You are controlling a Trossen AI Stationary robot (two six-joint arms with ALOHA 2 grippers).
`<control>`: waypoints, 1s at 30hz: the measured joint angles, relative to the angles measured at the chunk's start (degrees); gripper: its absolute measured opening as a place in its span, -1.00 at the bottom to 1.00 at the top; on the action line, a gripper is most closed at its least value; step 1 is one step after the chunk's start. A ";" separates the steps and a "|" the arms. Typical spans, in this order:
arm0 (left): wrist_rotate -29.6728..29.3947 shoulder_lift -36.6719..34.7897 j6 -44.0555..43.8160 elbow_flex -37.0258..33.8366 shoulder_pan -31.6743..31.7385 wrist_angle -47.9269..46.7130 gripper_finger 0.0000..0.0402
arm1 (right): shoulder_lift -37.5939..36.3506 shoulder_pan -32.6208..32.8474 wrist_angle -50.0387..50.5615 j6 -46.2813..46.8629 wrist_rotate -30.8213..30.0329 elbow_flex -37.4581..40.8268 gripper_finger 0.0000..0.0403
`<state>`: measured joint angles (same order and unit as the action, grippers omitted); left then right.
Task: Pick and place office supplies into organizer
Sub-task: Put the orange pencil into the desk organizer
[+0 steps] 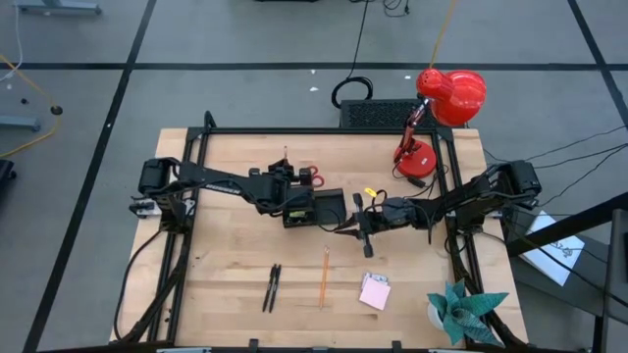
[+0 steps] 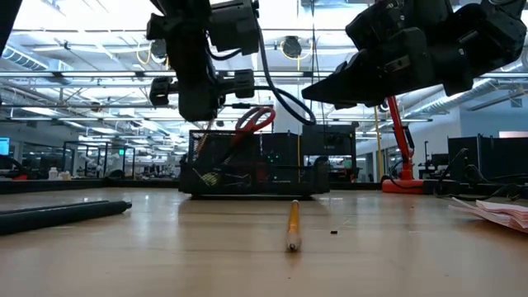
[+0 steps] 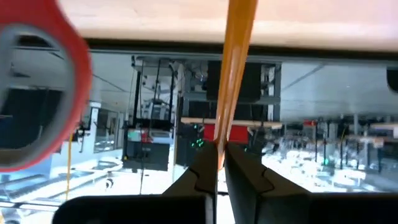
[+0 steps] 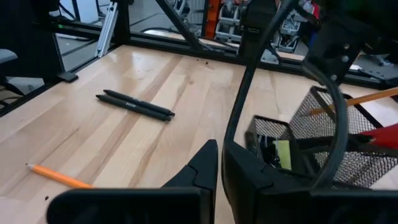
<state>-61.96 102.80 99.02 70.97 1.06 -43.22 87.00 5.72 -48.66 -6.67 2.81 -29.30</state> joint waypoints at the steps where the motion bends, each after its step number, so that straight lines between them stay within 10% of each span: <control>1: 0.36 0.00 -0.25 -0.02 -0.20 0.12 -0.88 | 0.00 0.00 0.12 0.21 0.07 0.01 -0.90; 30: -0.71 -0.07 1.65 -0.12 -7.69 -2.35 -0.99 | 0.00 -0.02 0.08 0.00 0.15 0.00 -0.90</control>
<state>-62.67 102.74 100.67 70.85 -6.63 -45.56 87.00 5.69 -48.58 -6.68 2.96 -29.30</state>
